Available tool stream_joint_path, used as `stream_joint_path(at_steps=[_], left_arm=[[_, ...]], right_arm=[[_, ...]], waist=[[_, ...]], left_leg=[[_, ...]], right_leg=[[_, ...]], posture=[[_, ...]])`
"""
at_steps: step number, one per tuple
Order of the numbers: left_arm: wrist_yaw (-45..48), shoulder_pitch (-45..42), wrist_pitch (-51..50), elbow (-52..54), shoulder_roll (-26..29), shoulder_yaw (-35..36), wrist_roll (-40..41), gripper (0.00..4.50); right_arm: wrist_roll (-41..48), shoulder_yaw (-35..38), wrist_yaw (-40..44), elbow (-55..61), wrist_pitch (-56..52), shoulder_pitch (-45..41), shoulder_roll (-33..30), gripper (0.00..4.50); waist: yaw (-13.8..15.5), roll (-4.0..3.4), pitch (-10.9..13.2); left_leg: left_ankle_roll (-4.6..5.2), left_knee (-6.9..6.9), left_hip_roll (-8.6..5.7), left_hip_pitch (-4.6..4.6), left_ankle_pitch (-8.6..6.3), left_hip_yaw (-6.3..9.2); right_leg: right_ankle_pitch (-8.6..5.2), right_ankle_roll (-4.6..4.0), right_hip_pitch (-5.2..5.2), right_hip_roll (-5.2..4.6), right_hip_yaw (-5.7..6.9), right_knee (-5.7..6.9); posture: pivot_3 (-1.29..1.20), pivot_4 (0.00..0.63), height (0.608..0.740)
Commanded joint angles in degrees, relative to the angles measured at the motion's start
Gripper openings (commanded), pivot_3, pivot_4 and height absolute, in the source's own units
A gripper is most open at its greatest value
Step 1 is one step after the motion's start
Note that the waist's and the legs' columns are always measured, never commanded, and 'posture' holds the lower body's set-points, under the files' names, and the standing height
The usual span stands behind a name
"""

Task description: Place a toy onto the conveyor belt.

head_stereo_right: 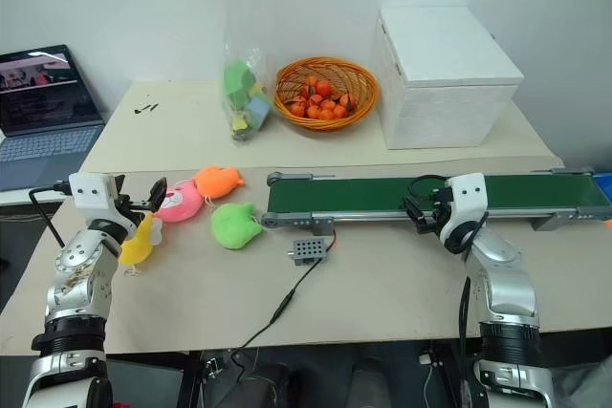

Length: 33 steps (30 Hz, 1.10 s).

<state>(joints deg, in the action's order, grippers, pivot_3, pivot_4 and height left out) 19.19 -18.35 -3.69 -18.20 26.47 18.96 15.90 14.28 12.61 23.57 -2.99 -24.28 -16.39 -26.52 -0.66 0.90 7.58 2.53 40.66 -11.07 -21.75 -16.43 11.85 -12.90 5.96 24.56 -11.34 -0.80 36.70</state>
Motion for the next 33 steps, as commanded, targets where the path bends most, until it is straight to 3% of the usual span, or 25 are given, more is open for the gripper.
stream_joint_path(at_steps=[1, 8, 13, 17, 19, 22, 26, 30, 33], left_arm=[[-0.5, -0.7, -0.5, 2.8, 0.8, -0.7, -1.2, 4.43], [-0.5, -1.3, 0.6, 1.3, 1.1, -2.2, -3.5, 4.43], [-0.3, -1.6, 0.8, 0.9, 0.7, -2.8, -4.1, 4.43], [-0.7, -0.3, -0.3, 2.5, 0.6, -1.4, -3.0, 4.43], [-1.3, -0.7, -5.2, 1.9, 1.2, 5.3, 3.9, 4.43], [2.9, 0.4, -15.6, -2.6, 7.9, 16.7, 14.8, 4.43], [12.2, 3.7, -30.0, -6.0, 15.0, 24.9, 26.3, 4.43], [20.9, 8.7, -36.7, -10.3, 19.3, 26.0, 28.8, 4.43], [27.0, 11.2, -44.0, -13.2, 18.4, 26.6, 33.1, 4.43]], right_arm=[[0.0, -0.8, 1.7, 3.0, 1.6, 0.6, -0.6, 4.5], [5.5, -16.1, 24.1, 20.6, -1.7, 0.8, -8.8, 4.5], [15.6, -18.8, 34.6, 31.7, -6.5, -0.3, -13.1, 4.5], [15.4, -20.0, 34.9, 31.9, -6.6, -0.7, -13.0, 4.5], [13.9, -20.8, 34.7, 30.8, -5.8, -0.6, -12.8, 4.5], [13.6, -20.9, 34.0, 29.9, -5.5, -0.6, -12.2, 4.5], [13.7, -20.6, 33.6, 29.0, -5.5, -0.8, -11.5, 4.5], [13.3, -20.9, 33.4, 27.8, -5.0, -0.9, -10.9, 4.5], [13.0, -20.8, 32.9, 27.4, -4.9, -1.2, -10.5, 4.5]], waist=[[0.0, 0.0, 0.0], [-0.3, -0.03, 0.0], [0.2, 0.03, 0.1], [0.9, 0.09, 0.1], [1.0, 0.09, 0.1], [0.4, 0.17, 0.1], [-0.1, 0.18, 0.1], [0.1, 0.1, 0.2], [0.6, 0.12, 0.2]], left_leg=[[0.0, 0.0, 0.0, 0.0, 0.0, 0.0], [-0.01, -0.01, 0.08, -0.08, -0.01, -0.13], [0.01, -0.02, 0.18, -0.12, -0.06, -0.11], [0.04, -0.02, 0.17, -0.1, -0.07, -0.12], [0.03, -0.02, 0.19, -0.1, -0.08, -0.14], [-0.07, -0.02, 0.34, -0.11, -0.13, -0.22], [-0.33, -0.01, 0.92, -0.24, -0.3, -0.47], [-0.36, -0.06, 0.99, -0.02, -0.33, -0.61], [-0.36, -0.39, 1.1, 0.44, -0.36, -0.92]], right_leg=[[0.0, 0.0, 0.0, 0.0, 0.0, 0.0], [0.0, 0.04, 0.15, 0.02, -0.07, -0.06], [0.06, 0.18, 0.04, 0.17, 0.0, -0.64], [0.11, 0.23, -0.03, 0.17, 0.01, -0.73], [0.11, 0.23, 0.02, 0.17, 0.0, -0.72], [0.11, 0.23, 0.15, 0.32, -0.03, -0.63], [0.14, 0.17, 0.49, 0.8, -0.01, -0.37], [0.15, 0.1, 0.58, 0.88, 0.01, -0.5], [0.18, 0.05, 0.47, 0.88, 0.0, -0.66]], posture=[[0.0, 0.15, 0.74], [0.0, 0.15, 0.74], [0.0, 0.15, 0.74], [0.0, 0.15, 0.74], [0.0, 0.15, 0.74], [0.0, 0.15, 0.74], [0.0, 0.15, 0.74], [0.0, 0.15, 0.74], [0.0, 0.15, 0.74]])
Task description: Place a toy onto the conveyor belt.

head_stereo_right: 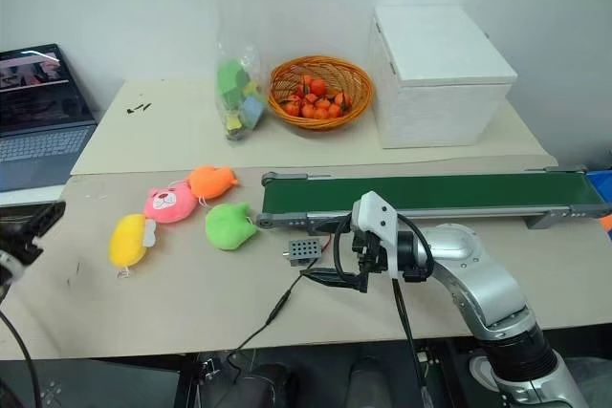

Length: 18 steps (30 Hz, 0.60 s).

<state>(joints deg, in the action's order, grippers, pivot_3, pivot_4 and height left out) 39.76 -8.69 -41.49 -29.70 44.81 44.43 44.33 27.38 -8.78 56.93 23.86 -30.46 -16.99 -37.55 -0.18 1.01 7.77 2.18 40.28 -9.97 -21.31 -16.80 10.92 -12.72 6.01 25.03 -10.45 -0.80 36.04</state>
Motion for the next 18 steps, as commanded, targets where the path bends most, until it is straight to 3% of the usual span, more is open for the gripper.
stream_joint_path(at_steps=[1, 11, 14, 18], left_arm=[[7.5, 2.3, -6.5, -3.1, -0.6, 0.6, 4.3, 4.43], [8.6, 0.2, 2.1, -23.1, -6.5, -1.9, -0.8, 4.43], [9.6, -1.9, 2.4, -24.0, -8.1, -3.7, -1.8, 4.43], [10.1, -5.7, 2.2, -23.3, -9.9, -5.8, -2.6, 4.43]], right_arm=[[-0.2, 0.7, -0.7, 0.5, 1.3, -0.6, 0.6, 4.5], [1.3, 3.2, -2.3, 2.2, 0.0, 0.1, -0.1, 4.5], [1.8, 3.6, -2.8, 2.5, -0.2, 0.3, -0.2, 4.5], [2.0, 3.5, -3.1, 2.5, -0.3, 0.4, -0.2, 4.5]], waist=[[0.2, 0.01, 0.0], [0.4, -0.24, -0.2], [0.9, -0.88, -0.6], [1.8, -1.04, -0.7]], left_leg=[[0.0, -0.05, 0.04, 0.06, 0.0, -0.06], [-0.05, -0.41, 0.34, 0.29, -0.03, -0.65], [-0.04, -0.55, 0.38, 0.52, -0.05, -0.76], [0.05, -0.64, 0.41, 0.79, -0.13, -0.79]], right_leg=[[0.0, -0.01, 0.01, 0.02, -0.01, 0.01], [0.14, -0.22, 0.01, 0.01, -0.1, 0.03], [0.15, -0.25, -0.1, 0.02, -0.19, 0.03], [0.15, -0.24, -0.35, 0.01, -0.22, 0.05]], posture=[[0.0, 0.15, 0.74], [0.0, 0.15, 0.74], [0.0, 0.15, 0.74], [0.0, 0.15, 0.74]])
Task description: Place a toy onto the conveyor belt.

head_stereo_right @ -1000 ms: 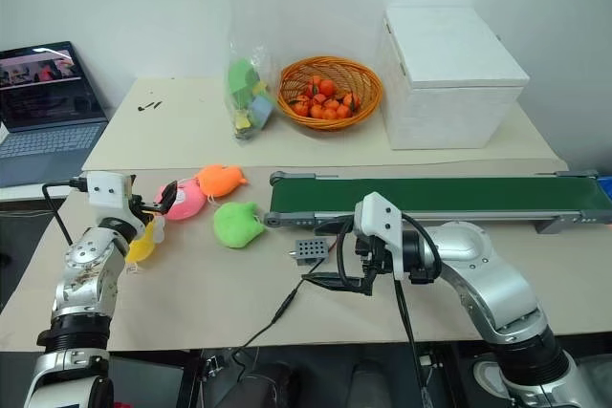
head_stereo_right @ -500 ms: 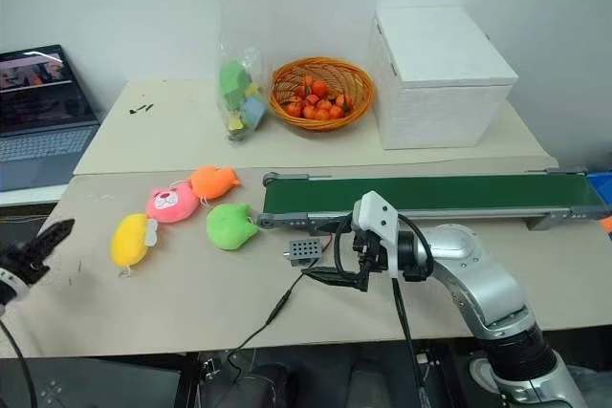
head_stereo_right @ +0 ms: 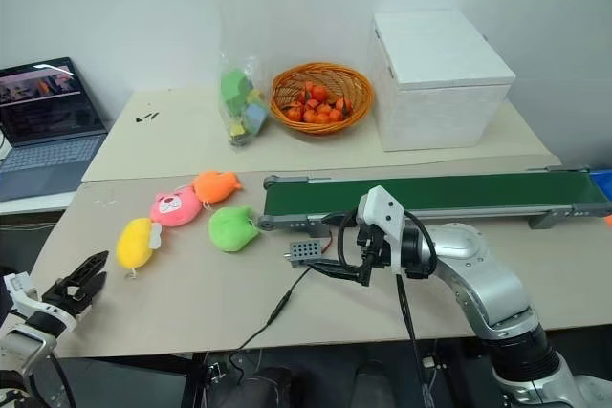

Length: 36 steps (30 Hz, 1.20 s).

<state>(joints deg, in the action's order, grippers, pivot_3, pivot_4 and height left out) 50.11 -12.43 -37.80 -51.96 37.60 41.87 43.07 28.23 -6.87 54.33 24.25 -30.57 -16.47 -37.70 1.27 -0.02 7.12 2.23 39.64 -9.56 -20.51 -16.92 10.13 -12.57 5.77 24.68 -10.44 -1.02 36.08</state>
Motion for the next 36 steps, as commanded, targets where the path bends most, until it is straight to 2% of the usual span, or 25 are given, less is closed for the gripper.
stream_joint_path(at_steps=[1, 3, 6, 10, 14, 25, 26, 27, 28, 31, 35, 36], left_arm=[[-0.1, -2.8, -1.6, -0.7, -3.1, -3.6, -1.5, 4.43], [-0.1, -4.2, -1.9, 0.5, -3.7, -4.5, -1.7, 4.43], [-0.5, -6.0, -2.7, 2.6, -4.2, -5.2, -1.3, 4.43], [-2.0, -7.8, -3.9, 5.5, -4.8, -5.1, -0.5, 4.43], [-3.6, -7.5, -4.2, 8.3, -5.9, -5.2, -0.3, 4.43], [-7.1, -4.7, -2.4, 10.4, -8.8, -2.1, 1.5, 4.43], [-7.3, -4.8, -2.1, 10.3, -8.9, -2.0, 1.5, 4.43], [-7.5, -4.8, -1.9, 10.3, -9.0, -1.7, 1.7, 4.43], [-7.5, -4.9, -1.8, 10.3, -9.1, -1.7, 1.8, 4.43], [-8.0, -5.2, -1.0, 10.0, -9.2, -1.5, 2.0, 4.43], [-8.2, -5.5, -0.4, 9.5, -9.1, -1.6, 2.1, 3.25], [-8.3, -5.6, -0.3, 9.5, -9.1, -1.7, 2.1, 2.89]], right_arm=[[1.0, 1.6, -0.6, 2.1, -0.2, -0.1, 0.0, 4.5], [1.3, 1.8, -0.9, 2.1, -0.3, -0.1, 0.1, 4.5], [1.4, 1.7, -1.2, 2.1, -0.3, 0.0, 0.1, 4.5], [1.3, 1.7, -1.4, 2.1, -0.3, 0.1, 0.1, 4.5], [0.9, 1.6, -1.9, 1.8, -0.1, 0.3, 0.1, 4.5], [-0.6, 1.1, -2.1, -0.1, 1.1, -0.2, 0.4, 4.5], [-0.7, 1.0, -2.1, -0.3, 1.2, -0.2, 0.5, 4.5], [-0.8, 1.0, -2.0, -0.4, 1.3, -0.3, 0.5, 4.5], [-0.8, 0.9, -2.0, -0.5, 1.3, -0.4, 0.5, 4.5], [-1.1, 0.9, -1.8, -0.9, 1.5, -0.6, 0.7, 4.5], [-1.2, 0.8, -1.7, -1.1, 1.7, -0.7, 0.9, 4.5], [-1.3, 0.8, -1.7, -1.2, 1.8, -0.7, 0.9, 4.5]], waist=[[0.5, -0.01, 0.0], [0.9, 0.0, 0.0], [0.9, 0.02, 0.0], [0.8, 0.16, 0.1], [0.3, 0.38, 0.2], [-0.6, 0.38, 0.2], [-0.7, 0.38, 0.2], [-0.6, 0.38, 0.2], [-0.6, 0.38, 0.2], [-0.6, 0.39, 0.2], [-0.8, 0.42, 0.2], [-0.8, 0.42, 0.2]], left_leg=[[0.07, 0.01, -0.01, 0.1, -0.04, 0.0], [0.46, 0.03, -0.01, 0.3, -0.28, 0.0], [0.07, 0.1, -0.02, 0.28, -0.19, 0.0], [0.01, 0.1, 0.0, 0.2, -0.24, 0.0], [-0.04, 0.1, 0.09, 0.19, -0.29, 0.0], [-0.06, 0.09, 0.16, 0.2, -0.31, -0.03], [-0.06, 0.08, 0.22, 0.21, -0.3, 0.05], [-0.08, 0.04, 0.24, 0.28, -0.29, 0.16], [-0.08, 0.04, 0.31, 0.32, -0.3, 0.11], [0.02, 0.09, 0.33, 0.27, -0.35, -0.08], [0.02, 0.08, 0.36, 0.25, -0.35, -0.21], [-0.01, 0.05, 0.41, 0.24, -0.34, -0.13]], right_leg=[[0.0, 0.0, -0.05, 0.0, 0.02, -0.02], [0.0, 0.01, -0.21, 0.02, 0.05, -0.1], [0.0, 0.02, -0.34, 0.04, 0.04, -0.13], [0.0, 0.01, -0.31, 0.06, 0.05, -0.2], [0.0, 0.01, -0.31, 0.17, 0.05, -0.29], [0.0, 0.01, -0.32, 0.23, 0.04, -0.31], [-0.01, -0.17, -0.2, 0.87, -0.17, -0.3], [0.09, -0.72, 0.05, 1.65, -0.26, -0.18], [0.26, -1.13, 0.24, 2.02, -0.24, -0.1], [0.3, -1.18, 0.26, 2.0, -0.37, -0.14], [0.33, -1.21, 0.39, 2.12, -0.56, -0.13], [0.44, -1.43, 0.57, 2.96, -1.01, -0.14]], posture=[[0.0, 0.15, 0.74], [0.0, 0.15, 0.74], [0.0, 0.15, 0.74], [0.0, 0.15, 0.74], [0.0, 0.15, 0.74], [0.0, 0.15, 0.74], [0.0, 0.15, 0.74], [0.0, 0.15, 0.74], [0.0, 0.15, 0.74], [0.0, 0.15, 0.74], [0.0, 0.15, 0.74], [0.0, 0.15, 0.74]])
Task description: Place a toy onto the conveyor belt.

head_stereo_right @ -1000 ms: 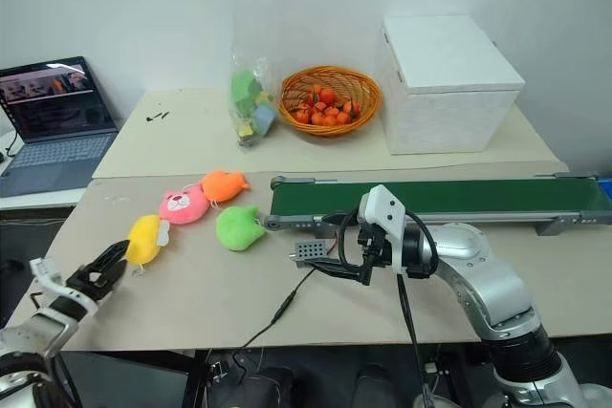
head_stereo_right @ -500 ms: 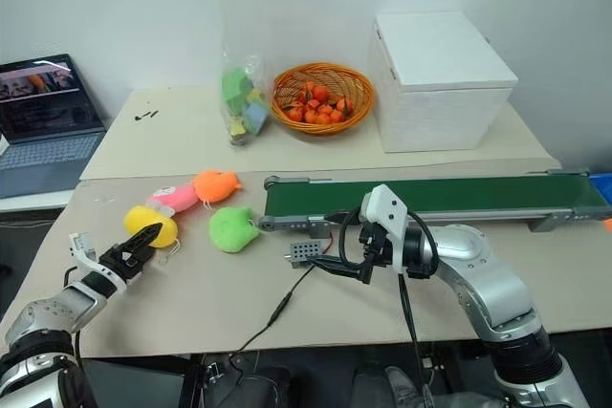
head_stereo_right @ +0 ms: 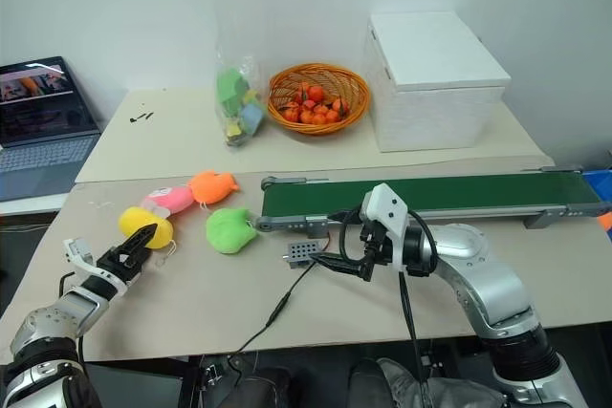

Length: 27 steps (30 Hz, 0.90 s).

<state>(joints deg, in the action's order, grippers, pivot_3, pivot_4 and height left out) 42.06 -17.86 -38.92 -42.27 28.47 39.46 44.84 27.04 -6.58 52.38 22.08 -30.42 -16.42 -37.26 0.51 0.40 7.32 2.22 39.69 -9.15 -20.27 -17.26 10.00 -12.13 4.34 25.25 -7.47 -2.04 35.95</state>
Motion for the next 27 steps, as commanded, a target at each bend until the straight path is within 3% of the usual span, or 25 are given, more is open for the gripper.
stream_joint_path(at_steps=[1, 8, 13, 18, 23, 25, 27], left_arm=[[-0.4, -0.3, 1.0, -0.2, 0.0, 0.7, 0.4, 2.49], [-0.6, -0.6, 1.5, 0.3, -0.9, 0.1, 0.3, 0.11], [-1.5, -0.9, 4.1, 0.7, -1.8, -0.4, -0.6, 0.11], [-12.3, -0.6, 15.8, 9.3, -7.7, 1.5, -2.7, 0.11], [-28.3, 6.6, 31.4, 33.8, -17.0, -7.1, -18.8, 0.11], [-33.4, 9.0, 35.1, 40.2, -17.3, -12.4, -28.5, 0.11], [-39.2, 10.8, 36.7, 43.9, -14.0, -19.7, -43.2, 0.11]], right_arm=[[-0.1, 0.5, 0.3, 0.9, 1.7, -0.8, 0.5, 4.5], [-0.4, 0.9, 0.3, 1.3, 1.6, -0.2, 0.7, 4.5], [-0.6, 1.0, 0.3, 1.1, 1.6, -0.1, 0.7, 4.5], [-1.0, 0.7, 0.5, 0.7, 1.9, -0.1, 0.7, 4.5], [-1.2, 0.6, 0.8, 0.4, 2.2, -0.2, 0.6, 4.5], [-1.2, 0.6, 1.0, 0.2, 2.3, -0.2, 0.7, 4.5], [-1.4, 0.5, 1.0, -0.1, 2.5, -0.4, 0.9, 4.5]], waist=[[0.0, 0.01, 0.0], [0.0, 0.12, 0.1], [0.1, 0.12, 0.1], [0.3, 0.2, 0.1], [0.3, 0.65, 0.4], [0.4, 0.83, 0.5], [0.6, 0.86, 0.5]], left_leg=[[0.01, -0.01, 0.01, 0.07, -0.01, 0.02], [0.25, 0.05, 0.0, 0.06, -0.15, -0.37], [0.25, 0.03, 0.04, 0.06, -0.15, -0.4], [0.25, 0.05, 0.06, 0.06, -0.15, -0.48], [0.26, 0.04, 0.1, 0.05, -0.16, -0.61], [0.29, 0.05, 0.1, 0.05, -0.18, -0.68], [0.3, 0.04, 0.13, 0.05, -0.18, -0.71]], right_leg=[[0.15, -0.28, 0.15, 0.46, -0.09, 0.05], [0.19, -0.32, 0.19, 0.46, -0.39, -0.08], [0.22, -0.37, 0.25, 0.48, -0.38, -0.06], [0.26, -0.43, 0.21, 0.46, -0.39, -0.1], [0.3, -0.46, 0.17, 0.43, -0.45, -0.24], [0.3, -0.45, 0.17, 0.43, -0.48, -0.29], [0.31, -0.45, 0.16, 0.47, -0.48, -0.33]], posture=[[0.0, 0.15, 0.74], [0.0, 0.15, 0.74], [0.0, 0.15, 0.74], [0.0, 0.15, 0.74], [0.0, 0.15, 0.74], [0.0, 0.15, 0.74], [0.0, 0.15, 0.74]])
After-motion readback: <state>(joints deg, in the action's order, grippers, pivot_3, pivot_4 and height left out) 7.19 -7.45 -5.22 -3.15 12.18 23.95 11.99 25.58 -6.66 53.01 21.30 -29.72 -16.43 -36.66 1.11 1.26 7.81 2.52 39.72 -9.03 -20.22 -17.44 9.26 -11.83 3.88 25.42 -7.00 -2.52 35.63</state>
